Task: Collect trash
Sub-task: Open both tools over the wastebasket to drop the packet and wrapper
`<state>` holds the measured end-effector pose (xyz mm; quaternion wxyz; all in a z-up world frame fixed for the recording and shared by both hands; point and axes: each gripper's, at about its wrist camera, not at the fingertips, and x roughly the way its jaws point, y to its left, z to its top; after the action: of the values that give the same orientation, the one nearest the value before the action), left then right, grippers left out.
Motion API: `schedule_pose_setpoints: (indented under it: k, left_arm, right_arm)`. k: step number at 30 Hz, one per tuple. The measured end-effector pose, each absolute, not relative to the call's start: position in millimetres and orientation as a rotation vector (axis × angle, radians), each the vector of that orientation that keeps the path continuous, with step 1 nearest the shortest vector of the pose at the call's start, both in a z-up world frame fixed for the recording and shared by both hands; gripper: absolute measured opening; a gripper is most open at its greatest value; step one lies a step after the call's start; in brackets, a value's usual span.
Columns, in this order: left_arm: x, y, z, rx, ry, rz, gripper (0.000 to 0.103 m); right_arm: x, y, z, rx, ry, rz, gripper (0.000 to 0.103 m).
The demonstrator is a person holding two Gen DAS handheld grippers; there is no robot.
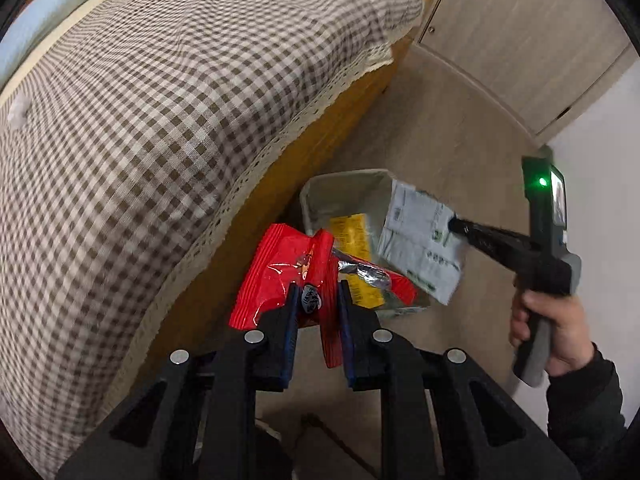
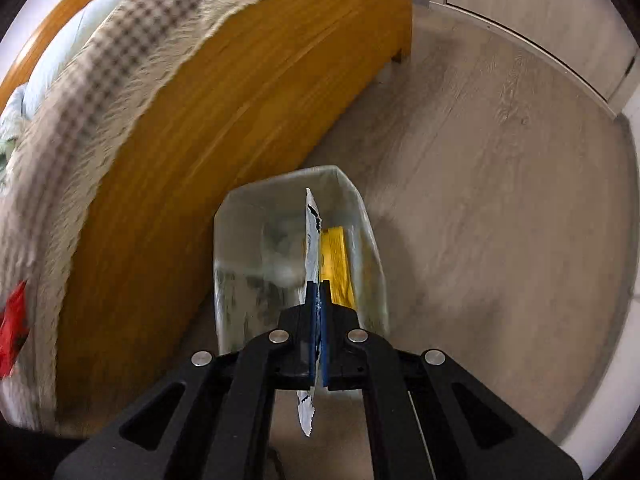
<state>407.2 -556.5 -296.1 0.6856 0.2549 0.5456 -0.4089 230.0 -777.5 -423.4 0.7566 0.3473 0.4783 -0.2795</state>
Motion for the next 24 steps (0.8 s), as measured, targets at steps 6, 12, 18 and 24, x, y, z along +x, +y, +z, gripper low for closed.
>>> schedule_pose_setpoints:
  k: [6,12,18,24]
  left_arm:
    - [401.5,-577.5,-326.5,0.652,1.264,-0.866,0.016]
    - [394.9,-617.7,-360.6,0.777,1.304,-0.914,0.016]
    - [378.2,-666.9,-427.4,0.864,1.393,-0.896,0.016]
    - [375.5,-679.6,-499.8,0.792,1.549,-0.858,0.079]
  right_arm:
    - [252.3,-769.8,-528.7,0.763,1.235,-0.669,0.076]
    - [204.4,-742.5,-530.7,0.865,1.144,-0.647,0.076]
    - [161.8,-737.1,-486.8,0.903,1.037,-0.665,0.076]
    - [136.1,-738.6,-483.9,0.918,1.037,-0.682,0.076]
